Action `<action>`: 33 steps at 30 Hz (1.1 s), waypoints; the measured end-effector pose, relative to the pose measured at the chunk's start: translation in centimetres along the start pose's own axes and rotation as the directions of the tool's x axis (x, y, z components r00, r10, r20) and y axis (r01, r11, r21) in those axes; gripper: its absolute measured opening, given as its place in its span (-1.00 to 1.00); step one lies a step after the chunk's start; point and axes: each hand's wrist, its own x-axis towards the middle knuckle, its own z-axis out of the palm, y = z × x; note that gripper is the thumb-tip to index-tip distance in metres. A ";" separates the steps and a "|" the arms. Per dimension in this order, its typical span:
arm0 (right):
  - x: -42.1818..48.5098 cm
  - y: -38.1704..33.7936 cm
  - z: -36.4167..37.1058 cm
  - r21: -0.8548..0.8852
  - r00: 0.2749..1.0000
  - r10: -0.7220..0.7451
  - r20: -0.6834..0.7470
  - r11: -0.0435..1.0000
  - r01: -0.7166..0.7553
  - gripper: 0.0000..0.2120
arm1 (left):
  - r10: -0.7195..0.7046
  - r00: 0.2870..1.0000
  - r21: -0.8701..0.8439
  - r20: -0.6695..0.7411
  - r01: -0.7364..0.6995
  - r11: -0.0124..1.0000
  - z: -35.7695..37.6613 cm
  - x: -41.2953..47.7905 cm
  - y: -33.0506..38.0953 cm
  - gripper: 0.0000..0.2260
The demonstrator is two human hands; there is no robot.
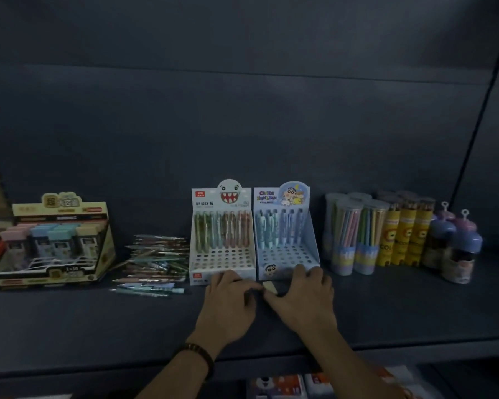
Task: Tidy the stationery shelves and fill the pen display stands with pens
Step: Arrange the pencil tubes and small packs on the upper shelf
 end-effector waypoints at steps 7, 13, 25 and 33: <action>-0.1 -0.1 -1.5 0.711 0.996 -0.087 0.038 0.702 0.034 -0.53 | -0.019 0.997 -0.561 -0.074 -0.026 0.827 -2.2 0.2 -0.2 -0.71; -0.3 -4.6 -3.7 0.876 0.939 -0.272 0.212 0.479 -0.059 -0.62 | -0.050 0.994 -0.720 -0.102 -0.039 0.692 -5.6 -1.2 -0.4 -0.93; 1.9 -17.5 -4.6 0.640 0.786 -0.617 0.040 0.620 0.453 -0.93 | -0.244 0.950 -0.709 -0.196 0.035 0.705 -13.0 -4.3 -11.0 -0.94; 4.1 -27.7 -3.3 0.582 0.774 -0.624 -0.109 0.591 0.558 -0.88 | -0.168 0.902 0.177 -0.398 0.256 0.950 -16.3 -7.2 -23.3 -0.80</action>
